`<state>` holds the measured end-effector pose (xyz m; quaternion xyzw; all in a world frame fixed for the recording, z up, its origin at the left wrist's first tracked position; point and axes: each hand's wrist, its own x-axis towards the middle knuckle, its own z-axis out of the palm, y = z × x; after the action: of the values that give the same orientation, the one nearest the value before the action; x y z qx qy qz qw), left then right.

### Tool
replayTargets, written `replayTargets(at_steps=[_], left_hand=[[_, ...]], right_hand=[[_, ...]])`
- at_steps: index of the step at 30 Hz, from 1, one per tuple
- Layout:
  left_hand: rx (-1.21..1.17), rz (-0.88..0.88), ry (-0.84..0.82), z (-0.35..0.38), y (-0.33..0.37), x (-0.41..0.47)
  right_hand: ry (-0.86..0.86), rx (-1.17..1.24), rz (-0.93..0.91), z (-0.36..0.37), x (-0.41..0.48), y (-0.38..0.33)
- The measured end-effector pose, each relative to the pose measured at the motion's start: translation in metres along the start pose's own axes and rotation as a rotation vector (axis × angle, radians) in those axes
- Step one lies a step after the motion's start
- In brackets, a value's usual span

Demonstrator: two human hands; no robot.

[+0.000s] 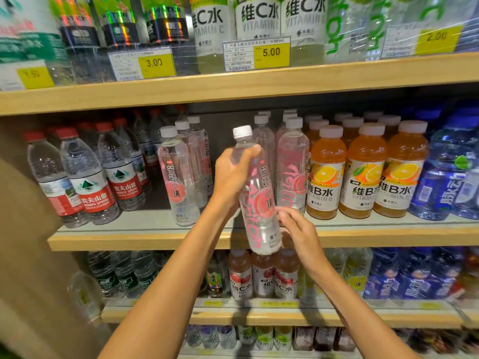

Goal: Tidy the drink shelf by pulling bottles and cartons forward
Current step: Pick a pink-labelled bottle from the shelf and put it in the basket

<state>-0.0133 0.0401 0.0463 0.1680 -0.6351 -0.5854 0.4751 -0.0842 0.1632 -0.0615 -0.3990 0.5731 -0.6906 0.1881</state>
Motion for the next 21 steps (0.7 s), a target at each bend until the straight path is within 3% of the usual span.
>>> replayTargets(at_steps=[3,6,8,11,15,17,21], left_hand=[[-0.22,-0.164,-0.171,-0.004,0.011,-0.007],[-0.567,-0.325,-0.405,-0.01,0.019,-0.011],[-0.715,-0.354,-0.53,-0.012,0.021,-0.013],[-0.792,-0.361,-0.587,-0.014,0.015,-0.016],[-0.699,-0.363,-0.412,-0.018,0.01,-0.017],[-0.451,-0.296,-0.273,-0.017,0.013,-0.017],[0.079,0.024,0.019,-0.007,0.017,-0.024]], right_hand=[[-0.326,0.41,0.212,0.007,-0.003,-0.012],[-0.587,0.573,0.291,0.009,-0.01,-0.018],[-0.667,0.625,0.278,0.013,-0.016,-0.023],[-0.626,0.598,0.272,0.021,-0.021,-0.027],[-0.493,0.479,0.226,0.026,-0.026,-0.031],[-0.356,0.36,0.19,0.028,-0.028,-0.032],[-0.076,0.091,0.032,0.038,-0.031,-0.031]])
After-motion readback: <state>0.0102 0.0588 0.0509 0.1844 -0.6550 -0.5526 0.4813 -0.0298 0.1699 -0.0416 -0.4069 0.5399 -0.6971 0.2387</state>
